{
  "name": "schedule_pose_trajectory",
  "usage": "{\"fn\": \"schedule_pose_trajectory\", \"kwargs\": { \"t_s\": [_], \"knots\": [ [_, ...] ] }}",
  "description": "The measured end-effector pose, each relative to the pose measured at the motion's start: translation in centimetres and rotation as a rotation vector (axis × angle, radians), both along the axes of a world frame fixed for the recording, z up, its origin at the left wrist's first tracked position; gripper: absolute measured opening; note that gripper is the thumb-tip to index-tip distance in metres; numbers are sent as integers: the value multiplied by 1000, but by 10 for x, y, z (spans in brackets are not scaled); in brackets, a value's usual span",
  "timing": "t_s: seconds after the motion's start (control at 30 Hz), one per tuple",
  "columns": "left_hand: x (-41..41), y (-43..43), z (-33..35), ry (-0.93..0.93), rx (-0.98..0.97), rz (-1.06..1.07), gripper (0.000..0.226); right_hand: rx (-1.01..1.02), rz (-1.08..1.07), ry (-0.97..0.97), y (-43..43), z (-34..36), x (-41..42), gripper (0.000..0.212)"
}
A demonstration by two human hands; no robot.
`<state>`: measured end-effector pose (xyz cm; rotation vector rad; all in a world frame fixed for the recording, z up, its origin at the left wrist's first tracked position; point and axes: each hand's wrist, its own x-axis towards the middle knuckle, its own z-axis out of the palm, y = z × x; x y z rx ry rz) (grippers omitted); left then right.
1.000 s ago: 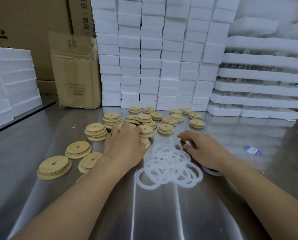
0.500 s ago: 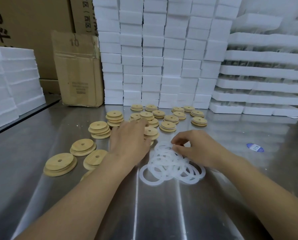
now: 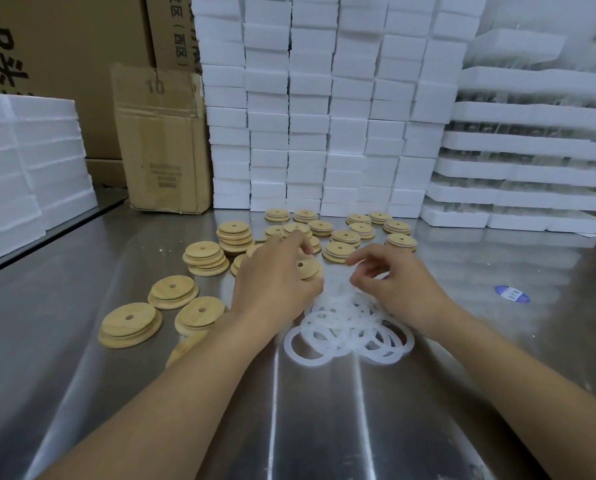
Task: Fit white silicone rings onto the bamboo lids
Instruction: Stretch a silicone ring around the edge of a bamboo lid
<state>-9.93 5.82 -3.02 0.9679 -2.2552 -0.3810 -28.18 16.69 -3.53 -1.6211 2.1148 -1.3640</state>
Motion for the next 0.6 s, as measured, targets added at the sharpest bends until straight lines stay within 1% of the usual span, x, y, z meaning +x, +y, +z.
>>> {"fn": "schedule_pose_trajectory", "kwargs": {
  "t_s": [0.07,0.13,0.2,0.3,0.37,0.43,0.47,0.5,0.6],
  "knots": [
    [-3,1,-3,154,118,-24,53,-93,-11,-106,-1,3,2,26],
    [-5,2,-4,298,221,-50,63,-136,-26,-147,-1,7,2,24],
    [-7,2,-5,399,297,-54,58,-126,-22,-142,0,10,3,21],
    [-8,3,-5,517,469,-12,41,-120,-13,-104,2,9,5,16],
    [-10,4,-5,624,638,-7,45,-146,-22,-80,2,9,6,11],
    [-11,7,-3,770,819,-82,49,-185,-15,-93,3,12,7,11],
    [-11,9,-2,814,872,-108,50,-207,-1,-104,4,14,8,12],
    [-12,10,-2,822,893,-106,49,-228,15,-113,5,15,8,14],
    [-13,7,-7,732,912,-16,33,-278,51,-123,6,18,11,12]
  ]
}}
